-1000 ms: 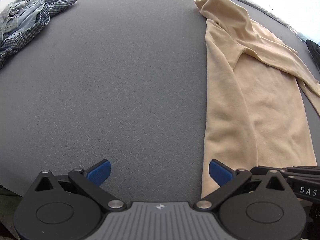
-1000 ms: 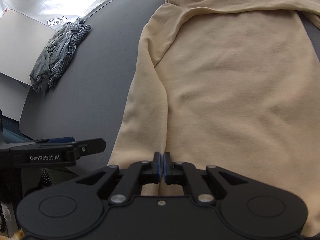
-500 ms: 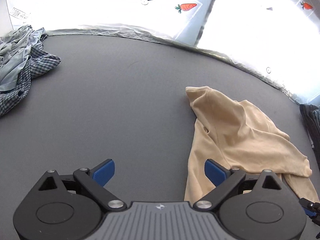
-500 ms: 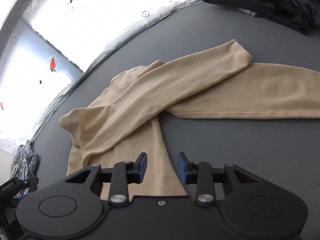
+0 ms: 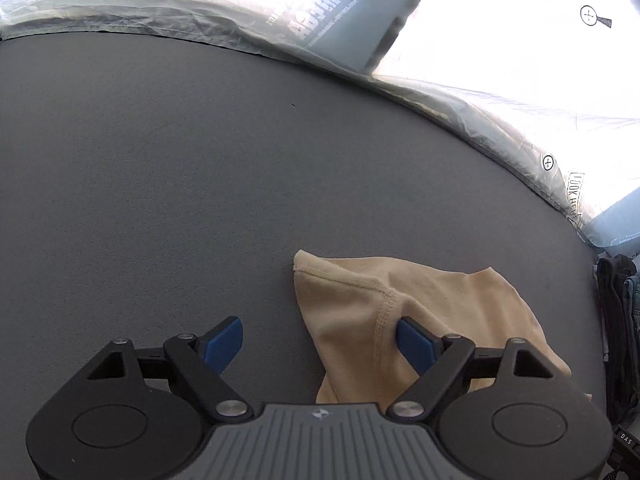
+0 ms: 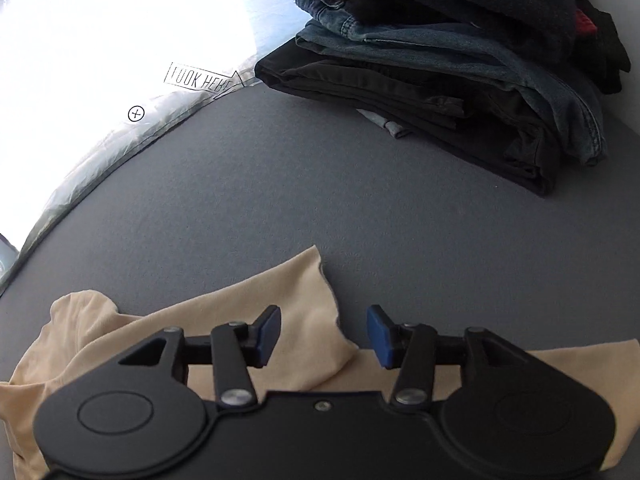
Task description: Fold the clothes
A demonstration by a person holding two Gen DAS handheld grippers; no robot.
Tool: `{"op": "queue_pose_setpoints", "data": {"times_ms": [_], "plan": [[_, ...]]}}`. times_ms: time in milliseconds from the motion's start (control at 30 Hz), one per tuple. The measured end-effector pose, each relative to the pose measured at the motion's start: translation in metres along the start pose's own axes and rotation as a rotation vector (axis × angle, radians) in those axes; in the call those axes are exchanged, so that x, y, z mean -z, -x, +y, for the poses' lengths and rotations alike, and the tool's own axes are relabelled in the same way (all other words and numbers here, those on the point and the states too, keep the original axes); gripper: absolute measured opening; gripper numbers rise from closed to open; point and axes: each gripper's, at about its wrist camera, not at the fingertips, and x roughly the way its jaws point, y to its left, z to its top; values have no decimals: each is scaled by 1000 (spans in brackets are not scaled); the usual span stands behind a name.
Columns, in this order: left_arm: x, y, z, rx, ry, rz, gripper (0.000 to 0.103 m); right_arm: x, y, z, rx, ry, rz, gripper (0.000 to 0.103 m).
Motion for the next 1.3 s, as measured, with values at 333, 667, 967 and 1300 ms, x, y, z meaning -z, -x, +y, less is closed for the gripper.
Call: {"op": "queue_pose_setpoints", "data": {"times_ms": [333, 667, 967, 1300], "plan": [[-9, -24, -19, -50, -25, -28, 8, -9, 8, 16, -48, 101, -86, 2], [-35, -16, -36, -119, -138, -137, 8, -39, 22, 30, -54, 123, -177, 2], [-30, -22, -51, -216, -331, -146, 63, -22, -21, 28, 64, 108, -38, 40], [7, 22, -40, -168, -231, -57, 87, -35, -22, 8, -130, -57, -10, 1]]}}
